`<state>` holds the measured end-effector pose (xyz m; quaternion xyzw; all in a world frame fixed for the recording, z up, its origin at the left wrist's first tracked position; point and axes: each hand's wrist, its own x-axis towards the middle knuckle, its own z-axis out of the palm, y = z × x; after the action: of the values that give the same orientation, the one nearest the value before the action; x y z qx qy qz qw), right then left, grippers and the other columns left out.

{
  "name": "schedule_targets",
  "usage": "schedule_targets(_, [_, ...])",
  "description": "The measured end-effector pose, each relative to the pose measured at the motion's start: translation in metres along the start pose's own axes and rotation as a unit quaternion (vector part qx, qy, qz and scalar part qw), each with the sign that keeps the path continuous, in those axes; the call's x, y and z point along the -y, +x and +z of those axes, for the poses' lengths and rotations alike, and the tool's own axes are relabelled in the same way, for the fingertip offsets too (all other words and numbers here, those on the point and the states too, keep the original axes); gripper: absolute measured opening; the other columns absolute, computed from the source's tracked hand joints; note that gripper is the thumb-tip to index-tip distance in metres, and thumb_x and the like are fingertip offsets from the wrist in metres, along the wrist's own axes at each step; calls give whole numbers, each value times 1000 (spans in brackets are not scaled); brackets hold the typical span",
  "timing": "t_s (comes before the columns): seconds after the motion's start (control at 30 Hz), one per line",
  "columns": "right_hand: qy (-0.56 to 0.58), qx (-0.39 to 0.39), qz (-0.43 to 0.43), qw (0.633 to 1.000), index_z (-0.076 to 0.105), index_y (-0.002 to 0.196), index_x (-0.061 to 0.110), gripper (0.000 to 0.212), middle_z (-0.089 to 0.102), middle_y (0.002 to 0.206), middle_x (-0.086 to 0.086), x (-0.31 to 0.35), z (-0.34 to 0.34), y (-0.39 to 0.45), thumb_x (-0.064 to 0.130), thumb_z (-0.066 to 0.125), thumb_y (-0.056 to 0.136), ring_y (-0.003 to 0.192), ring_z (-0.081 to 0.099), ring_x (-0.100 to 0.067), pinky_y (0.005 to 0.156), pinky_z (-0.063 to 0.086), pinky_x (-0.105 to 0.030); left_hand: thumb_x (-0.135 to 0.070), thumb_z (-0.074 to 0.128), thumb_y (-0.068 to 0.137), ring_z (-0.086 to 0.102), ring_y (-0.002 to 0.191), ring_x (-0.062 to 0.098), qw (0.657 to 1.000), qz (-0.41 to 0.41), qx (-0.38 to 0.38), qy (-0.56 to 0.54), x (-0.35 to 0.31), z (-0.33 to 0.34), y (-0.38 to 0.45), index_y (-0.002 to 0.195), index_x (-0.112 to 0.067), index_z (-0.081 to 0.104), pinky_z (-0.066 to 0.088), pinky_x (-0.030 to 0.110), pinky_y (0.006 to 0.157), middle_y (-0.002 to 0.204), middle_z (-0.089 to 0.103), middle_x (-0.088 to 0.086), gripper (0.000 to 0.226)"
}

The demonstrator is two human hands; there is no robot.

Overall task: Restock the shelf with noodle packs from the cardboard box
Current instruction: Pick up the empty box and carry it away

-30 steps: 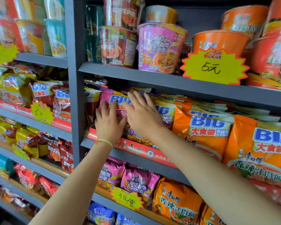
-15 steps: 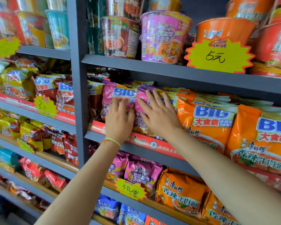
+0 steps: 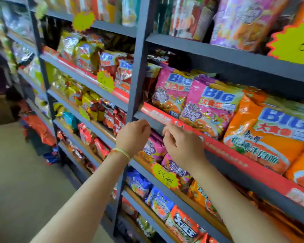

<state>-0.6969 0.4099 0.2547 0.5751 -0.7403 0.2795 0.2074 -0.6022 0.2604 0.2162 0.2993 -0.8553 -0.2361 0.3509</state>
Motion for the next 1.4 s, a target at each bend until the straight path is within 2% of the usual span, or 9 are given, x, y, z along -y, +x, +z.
schedule_targets(0.1, [56, 157, 27, 986, 62, 89, 14, 22, 64, 69, -9, 18, 56, -28, 27, 45, 92, 69, 60, -36, 56, 46, -43, -33, 47, 94, 63, 76, 28, 984, -122, 122, 49, 47, -23, -52, 77, -23, 60, 48, 33, 65, 74, 61, 0, 24])
schedule_targets(0.23, [152, 232, 24, 961, 71, 96, 17, 15, 70, 82, -12, 79, 124, -64, 18, 56, 94, 82, 65, -37, 63, 47, -40, -34, 51, 96, 68, 84, 27, 961, -243, 123, 53, 109, -70, -142, 80, -24, 64, 54, 33, 74, 81, 68, 0, 23])
schedule_targets(0.4, [254, 304, -51, 917, 72, 92, 17, 14, 73, 88, -3, 194, 180, -96, 12, 59, 91, 88, 67, -30, 68, 47, -38, -38, 56, 88, 66, 80, 36, 942, -326, 9, 75, 159, -156, -244, 72, -17, 60, 55, 41, 73, 80, 70, 13, 26])
schedule_targets(0.53, [298, 365, -147, 870, 68, 88, 26, 15, 67, 94, 3, 288, 219, -91, 15, 57, 90, 90, 64, -24, 75, 52, -42, -42, 50, 84, 68, 89, 31, 909, -384, -81, 141, 211, -229, -306, 89, -17, 72, 54, 40, 77, 89, 73, 7, 34])
schedule_targets(0.7, [283, 380, -251, 844, 67, 107, 17, 18, 59, 106, 2, 416, 283, -60, 15, 56, 92, 103, 57, -21, 80, 43, -29, -28, 53, 91, 60, 103, 23, 846, -480, -140, 187, 311, -294, -364, 94, -20, 73, 48, 32, 89, 102, 65, 3, 22])
schedule_targets(0.9, [143, 452, -324, 819, 44, 142, 16, 50, 38, 150, -2, 524, 390, -49, 19, 54, 94, 139, 34, -22, 108, 40, -42, -14, 55, 88, 42, 134, 24, 829, -503, -136, 203, 433, -314, -384, 127, -17, 61, 44, 44, 105, 141, 48, 5, 39])
schedule_targets(1.0, [44, 488, -326, 808, 46, 133, 18, 38, 46, 137, -3, 540, 433, -46, 24, 52, 96, 129, 42, -24, 93, 50, -43, -13, 52, 91, 27, 144, 20, 827, -520, -67, 204, 473, -310, -383, 142, -20, 49, 47, 45, 102, 154, 36, 3, 51])
schedule_targets(1.13, [-58, 531, -357, 766, 57, 104, 18, 12, 59, 108, -5, 543, 467, -47, 27, 50, 99, 108, 52, -26, 72, 49, -37, -14, 52, 91, 38, 120, 26, 815, -539, 16, 212, 504, -299, -384, 123, -23, 59, 53, 45, 85, 122, 56, 0, 33])
schedule_targets(1.4, [-16, 549, -346, 760, 63, 97, 23, 21, 64, 96, 2, 523, 480, -15, 41, 53, 99, 93, 62, -23, 76, 52, -32, -15, 57, 91, 43, 100, 23, 808, -528, -7, 261, 504, -296, -348, 92, -18, 61, 38, 33, 62, 89, 54, -2, 5])
